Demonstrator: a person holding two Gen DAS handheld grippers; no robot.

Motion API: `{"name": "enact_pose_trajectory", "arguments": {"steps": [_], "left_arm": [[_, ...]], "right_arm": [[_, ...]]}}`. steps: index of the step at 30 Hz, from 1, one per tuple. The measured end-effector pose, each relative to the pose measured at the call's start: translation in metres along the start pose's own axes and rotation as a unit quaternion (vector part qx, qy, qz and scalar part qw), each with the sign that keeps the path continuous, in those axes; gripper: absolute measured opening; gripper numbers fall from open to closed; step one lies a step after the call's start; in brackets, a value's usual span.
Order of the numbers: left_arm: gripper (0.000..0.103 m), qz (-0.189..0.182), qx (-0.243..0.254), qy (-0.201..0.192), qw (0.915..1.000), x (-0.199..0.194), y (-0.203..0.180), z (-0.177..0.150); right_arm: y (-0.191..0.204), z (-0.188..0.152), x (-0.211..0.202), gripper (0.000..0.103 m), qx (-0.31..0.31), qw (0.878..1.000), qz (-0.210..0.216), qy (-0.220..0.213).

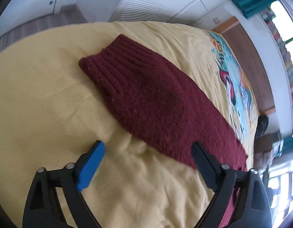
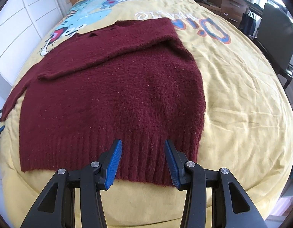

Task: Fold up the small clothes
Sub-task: 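Grasp the other sleeve cuff with the left tool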

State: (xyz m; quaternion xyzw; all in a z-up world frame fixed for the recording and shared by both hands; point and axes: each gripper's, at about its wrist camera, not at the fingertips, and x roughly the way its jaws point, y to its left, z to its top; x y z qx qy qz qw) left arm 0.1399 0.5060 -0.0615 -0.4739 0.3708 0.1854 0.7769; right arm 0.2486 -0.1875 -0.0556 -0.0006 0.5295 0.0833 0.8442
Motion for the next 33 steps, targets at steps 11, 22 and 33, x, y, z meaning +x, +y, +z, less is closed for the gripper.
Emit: {"name": "enact_pose_trajectory", "arguments": {"steps": [11, 22, 33], "left_arm": [[0.056, -0.050, -0.065, -0.029, 0.9962, 0.009, 0.022, 0.029], [0.007, -0.029, -0.069, -0.025, 0.9969, -0.001, 0.021, 0.032], [0.006, -0.032, -0.017, -0.037, 0.9987, -0.018, -0.051, 0.029]], "right_arm": [[-0.007, 0.003, 0.012, 0.047, 0.005, 1.000, -0.002, 0.013], [-0.005, 0.007, 0.015, 0.047, -0.007, 1.000, 0.010, 0.008], [-0.020, 0.004, 0.011, 0.047, -0.004, 1.000, 0.022, -0.006]]}}
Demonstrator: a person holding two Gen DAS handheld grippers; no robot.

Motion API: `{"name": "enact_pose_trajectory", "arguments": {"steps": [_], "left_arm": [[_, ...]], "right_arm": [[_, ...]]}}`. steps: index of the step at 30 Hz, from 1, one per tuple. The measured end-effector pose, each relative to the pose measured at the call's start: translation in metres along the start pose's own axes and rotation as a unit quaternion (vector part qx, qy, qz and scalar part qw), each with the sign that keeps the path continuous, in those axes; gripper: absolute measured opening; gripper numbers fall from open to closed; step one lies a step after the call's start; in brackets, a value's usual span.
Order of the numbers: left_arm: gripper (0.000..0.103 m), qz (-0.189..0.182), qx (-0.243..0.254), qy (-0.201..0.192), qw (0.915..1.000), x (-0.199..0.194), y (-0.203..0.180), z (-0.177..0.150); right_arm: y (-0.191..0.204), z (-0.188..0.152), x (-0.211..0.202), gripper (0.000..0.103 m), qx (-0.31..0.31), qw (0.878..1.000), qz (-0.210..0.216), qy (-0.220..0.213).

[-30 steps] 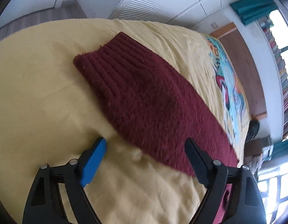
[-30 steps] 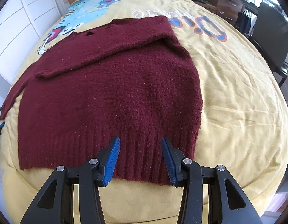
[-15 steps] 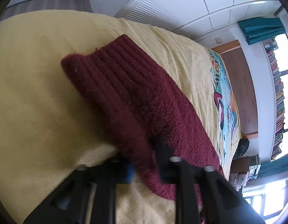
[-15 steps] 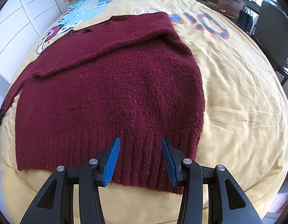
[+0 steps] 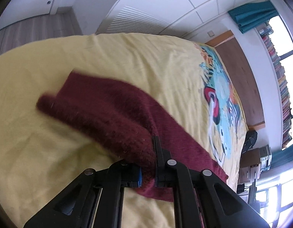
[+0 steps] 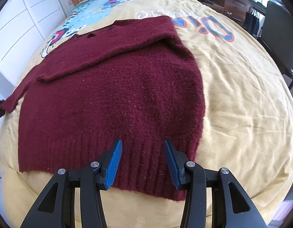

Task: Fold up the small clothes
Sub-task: 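Grasp the other sleeve cuff with the left tool, then carry the held sleeve with the left tool across the sweater body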

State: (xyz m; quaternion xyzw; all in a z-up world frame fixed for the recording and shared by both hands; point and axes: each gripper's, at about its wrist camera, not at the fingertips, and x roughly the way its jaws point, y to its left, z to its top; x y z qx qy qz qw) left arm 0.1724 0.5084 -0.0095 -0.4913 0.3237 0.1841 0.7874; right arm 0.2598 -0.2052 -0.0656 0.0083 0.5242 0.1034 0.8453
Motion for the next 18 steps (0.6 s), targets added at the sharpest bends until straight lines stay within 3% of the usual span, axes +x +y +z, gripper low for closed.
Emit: {"name": "enact_pose_trajectory", "arguments": {"steps": [18], "left_arm": [[0.006, -0.054, 0.083, 0.037, 0.9944, 0.036, -0.157, -0.050]], "right_arm": [[-0.050, -0.004, -0.010, 0.047, 0.018, 1.000, -0.001, -0.021]]}}
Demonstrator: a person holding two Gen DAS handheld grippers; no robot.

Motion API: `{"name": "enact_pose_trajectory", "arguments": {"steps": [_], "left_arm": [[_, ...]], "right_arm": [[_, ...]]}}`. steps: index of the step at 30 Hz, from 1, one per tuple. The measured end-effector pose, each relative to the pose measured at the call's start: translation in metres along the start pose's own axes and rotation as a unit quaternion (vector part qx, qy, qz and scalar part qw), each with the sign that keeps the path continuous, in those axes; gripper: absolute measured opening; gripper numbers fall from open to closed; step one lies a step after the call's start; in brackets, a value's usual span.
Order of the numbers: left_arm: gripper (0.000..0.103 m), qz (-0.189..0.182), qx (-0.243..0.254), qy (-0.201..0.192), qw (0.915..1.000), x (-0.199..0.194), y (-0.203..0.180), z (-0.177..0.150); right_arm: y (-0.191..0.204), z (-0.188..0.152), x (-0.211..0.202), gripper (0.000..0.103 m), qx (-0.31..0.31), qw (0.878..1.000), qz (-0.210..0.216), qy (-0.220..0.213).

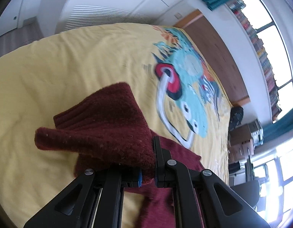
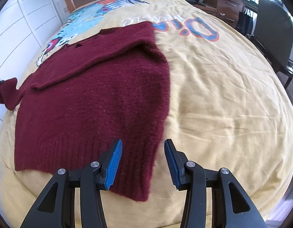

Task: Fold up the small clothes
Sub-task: 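Carry the held sleeve with the left tool across the sweater body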

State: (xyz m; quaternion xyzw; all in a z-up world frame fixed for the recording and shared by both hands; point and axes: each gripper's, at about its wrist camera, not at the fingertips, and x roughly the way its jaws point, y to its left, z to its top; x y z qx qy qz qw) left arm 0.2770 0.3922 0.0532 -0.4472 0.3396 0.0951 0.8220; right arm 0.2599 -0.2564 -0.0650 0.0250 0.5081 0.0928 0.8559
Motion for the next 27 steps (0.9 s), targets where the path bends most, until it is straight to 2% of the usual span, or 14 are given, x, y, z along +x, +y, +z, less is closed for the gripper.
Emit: {"name": "enact_pose_trajectory", "arguments": {"steps": [14, 20, 27], "left_arm": [[0.006, -0.049, 0.077, 0.050, 0.9945, 0.058, -0.124, -0.059], [0.006, -0.073, 0.120, 0.082, 0.9867, 0.087, -0.178, -0.096], [0.006, -0.094, 0.170, 0.123, 0.9732, 0.122, -0.232, -0.151]], "right_arm": [[-0.048, -0.009, -0.005, 0.047, 0.038, 0.999, 0.014, -0.012], [-0.063, -0.014, -0.003, 0.047, 0.052, 0.998, 0.017, -0.012], [-0.075, -0.021, 0.005, 0.047, 0.067, 0.997, 0.026, -0.006]]}}
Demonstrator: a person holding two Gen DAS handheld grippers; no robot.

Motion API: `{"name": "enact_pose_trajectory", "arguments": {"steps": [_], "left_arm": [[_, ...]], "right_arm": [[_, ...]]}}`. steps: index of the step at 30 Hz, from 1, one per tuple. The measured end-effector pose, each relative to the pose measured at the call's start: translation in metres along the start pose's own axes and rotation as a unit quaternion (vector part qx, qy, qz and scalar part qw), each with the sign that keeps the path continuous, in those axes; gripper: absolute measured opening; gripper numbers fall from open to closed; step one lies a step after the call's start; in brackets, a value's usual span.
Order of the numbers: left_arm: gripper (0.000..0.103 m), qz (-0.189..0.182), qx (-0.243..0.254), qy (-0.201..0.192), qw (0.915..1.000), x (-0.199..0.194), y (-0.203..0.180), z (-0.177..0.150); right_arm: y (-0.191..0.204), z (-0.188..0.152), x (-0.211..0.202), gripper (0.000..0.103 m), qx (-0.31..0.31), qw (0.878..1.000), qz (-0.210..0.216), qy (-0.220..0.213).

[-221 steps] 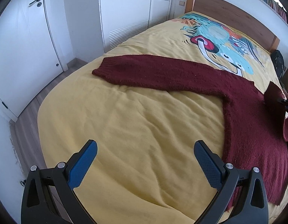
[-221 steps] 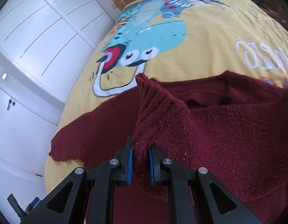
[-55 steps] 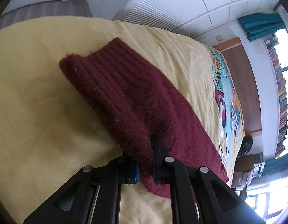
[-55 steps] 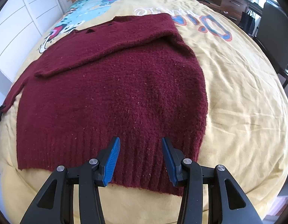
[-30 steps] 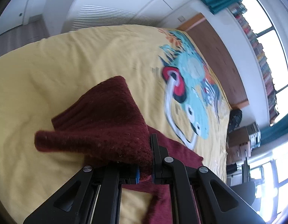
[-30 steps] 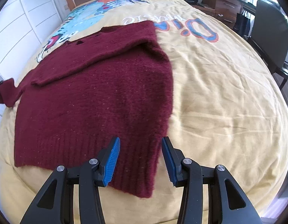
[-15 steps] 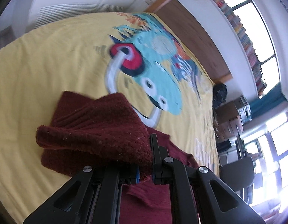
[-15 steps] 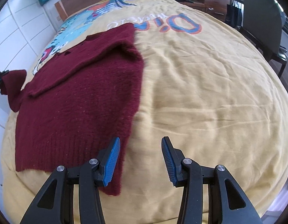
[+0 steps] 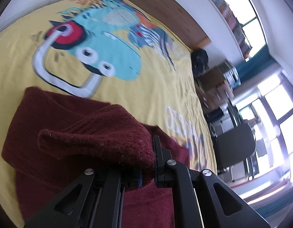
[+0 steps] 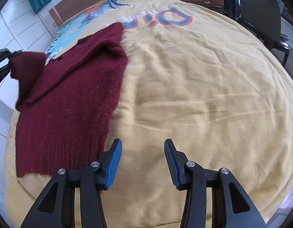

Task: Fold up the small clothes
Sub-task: 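Carry the held sleeve with the left tool across the sweater body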

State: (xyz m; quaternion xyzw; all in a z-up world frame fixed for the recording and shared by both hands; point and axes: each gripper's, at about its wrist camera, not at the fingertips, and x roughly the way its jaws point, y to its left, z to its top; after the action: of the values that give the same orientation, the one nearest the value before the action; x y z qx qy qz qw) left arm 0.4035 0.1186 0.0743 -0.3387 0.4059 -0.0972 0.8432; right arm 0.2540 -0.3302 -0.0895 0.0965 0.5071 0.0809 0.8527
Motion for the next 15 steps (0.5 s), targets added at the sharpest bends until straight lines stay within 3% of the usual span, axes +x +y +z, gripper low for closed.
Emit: {"name": "enact_pose_trajectory", "arguments": {"steps": [7, 15], "left_arm": [[0.006, 0.025, 0.054, 0.056, 0.9967, 0.060, -0.038, -0.046], [0.006, 0.094, 0.121, 0.122, 0.9806, 0.110, -0.033, -0.110]], "right_arm": [[-0.003, 0.001, 0.003, 0.047, 0.000, 1.000, 0.006, 0.002], [-0.010, 0.001, 0.004, 0.047, 0.004, 1.000, 0.010, 0.002]]}}
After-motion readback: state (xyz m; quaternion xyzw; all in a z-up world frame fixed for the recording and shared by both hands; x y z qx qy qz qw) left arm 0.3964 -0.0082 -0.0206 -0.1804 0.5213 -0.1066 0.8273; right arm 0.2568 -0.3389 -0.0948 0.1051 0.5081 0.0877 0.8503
